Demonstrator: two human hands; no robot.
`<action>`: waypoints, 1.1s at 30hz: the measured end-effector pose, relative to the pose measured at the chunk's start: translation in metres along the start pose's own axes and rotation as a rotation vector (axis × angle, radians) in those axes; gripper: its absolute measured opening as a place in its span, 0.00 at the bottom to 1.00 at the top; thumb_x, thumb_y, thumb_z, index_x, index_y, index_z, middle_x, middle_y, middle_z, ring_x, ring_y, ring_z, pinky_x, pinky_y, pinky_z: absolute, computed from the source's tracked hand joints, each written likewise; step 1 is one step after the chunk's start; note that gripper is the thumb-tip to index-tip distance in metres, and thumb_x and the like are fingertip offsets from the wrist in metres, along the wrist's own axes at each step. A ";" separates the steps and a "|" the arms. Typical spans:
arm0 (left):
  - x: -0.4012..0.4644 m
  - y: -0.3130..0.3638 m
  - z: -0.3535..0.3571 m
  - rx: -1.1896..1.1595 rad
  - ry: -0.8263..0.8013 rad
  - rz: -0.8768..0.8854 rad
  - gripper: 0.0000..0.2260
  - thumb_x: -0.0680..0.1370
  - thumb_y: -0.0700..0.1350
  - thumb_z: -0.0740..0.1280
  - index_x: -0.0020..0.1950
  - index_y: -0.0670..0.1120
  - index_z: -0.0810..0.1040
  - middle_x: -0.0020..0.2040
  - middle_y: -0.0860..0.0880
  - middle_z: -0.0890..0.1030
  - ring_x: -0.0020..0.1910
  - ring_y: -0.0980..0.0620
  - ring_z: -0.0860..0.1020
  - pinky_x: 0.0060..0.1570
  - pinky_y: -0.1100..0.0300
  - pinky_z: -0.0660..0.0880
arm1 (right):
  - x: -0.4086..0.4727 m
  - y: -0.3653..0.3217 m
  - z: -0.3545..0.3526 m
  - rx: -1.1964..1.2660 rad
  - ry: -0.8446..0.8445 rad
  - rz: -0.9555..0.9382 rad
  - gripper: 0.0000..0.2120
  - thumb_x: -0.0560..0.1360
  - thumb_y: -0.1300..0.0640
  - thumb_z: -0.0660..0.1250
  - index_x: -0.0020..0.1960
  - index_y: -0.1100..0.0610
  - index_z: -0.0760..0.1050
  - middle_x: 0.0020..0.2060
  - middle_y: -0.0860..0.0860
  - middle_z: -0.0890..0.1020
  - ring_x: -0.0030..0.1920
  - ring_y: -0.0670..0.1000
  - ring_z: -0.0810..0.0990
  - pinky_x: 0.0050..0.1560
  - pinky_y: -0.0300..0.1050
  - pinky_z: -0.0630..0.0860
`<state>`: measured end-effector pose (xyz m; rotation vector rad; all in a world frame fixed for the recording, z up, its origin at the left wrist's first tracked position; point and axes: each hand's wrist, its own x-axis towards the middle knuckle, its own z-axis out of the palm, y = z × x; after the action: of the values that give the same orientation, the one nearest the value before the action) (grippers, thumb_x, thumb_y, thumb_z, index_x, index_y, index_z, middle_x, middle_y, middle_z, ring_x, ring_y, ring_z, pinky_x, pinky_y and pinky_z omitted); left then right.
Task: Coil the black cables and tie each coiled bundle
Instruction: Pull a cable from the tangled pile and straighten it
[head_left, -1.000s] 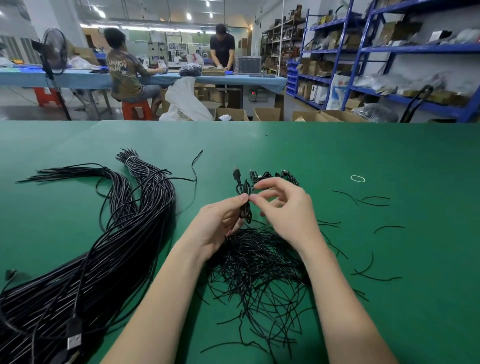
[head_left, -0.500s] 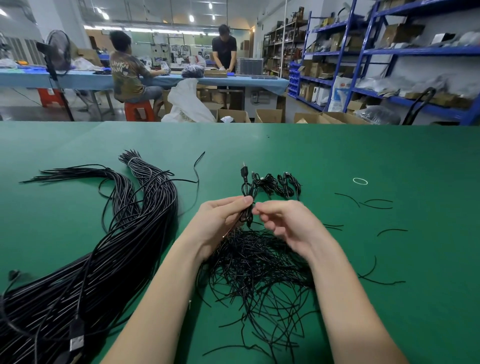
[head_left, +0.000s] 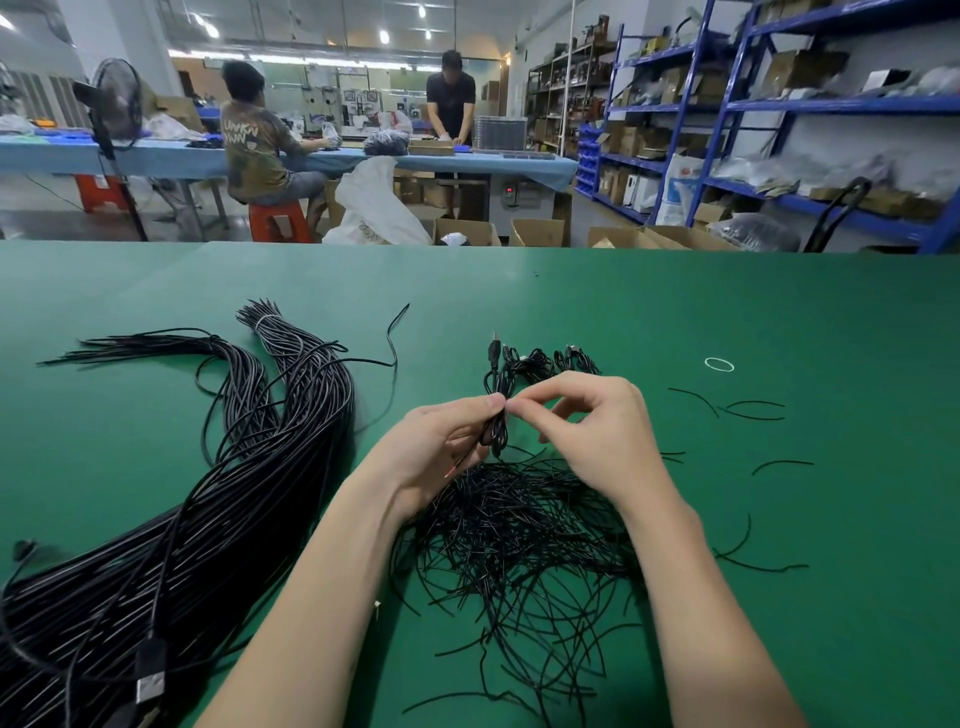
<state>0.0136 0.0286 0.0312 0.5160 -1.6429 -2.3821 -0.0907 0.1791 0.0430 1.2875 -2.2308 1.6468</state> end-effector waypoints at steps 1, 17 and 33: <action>0.001 -0.001 0.001 -0.006 -0.028 0.038 0.12 0.68 0.49 0.76 0.49 0.47 0.88 0.44 0.51 0.84 0.37 0.58 0.78 0.40 0.69 0.76 | 0.000 0.001 0.004 0.102 0.020 0.092 0.05 0.72 0.52 0.79 0.38 0.46 0.86 0.32 0.45 0.85 0.30 0.45 0.80 0.32 0.34 0.73; 0.008 -0.006 0.009 -0.154 0.115 0.151 0.15 0.71 0.41 0.74 0.56 0.38 0.84 0.48 0.45 0.86 0.42 0.56 0.82 0.44 0.67 0.77 | -0.008 0.007 0.034 0.036 0.272 0.027 0.04 0.74 0.50 0.77 0.40 0.46 0.87 0.29 0.38 0.83 0.29 0.45 0.81 0.33 0.33 0.75; 0.019 -0.013 0.008 0.028 0.239 0.228 0.09 0.79 0.49 0.70 0.56 0.47 0.85 0.52 0.51 0.86 0.51 0.54 0.82 0.48 0.66 0.77 | 0.002 0.006 0.028 0.286 0.049 0.421 0.04 0.73 0.58 0.77 0.47 0.50 0.85 0.37 0.47 0.88 0.36 0.46 0.86 0.34 0.38 0.81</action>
<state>-0.0069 0.0333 0.0187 0.5611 -1.5411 -2.0513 -0.0852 0.1552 0.0277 0.8416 -2.4268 2.1796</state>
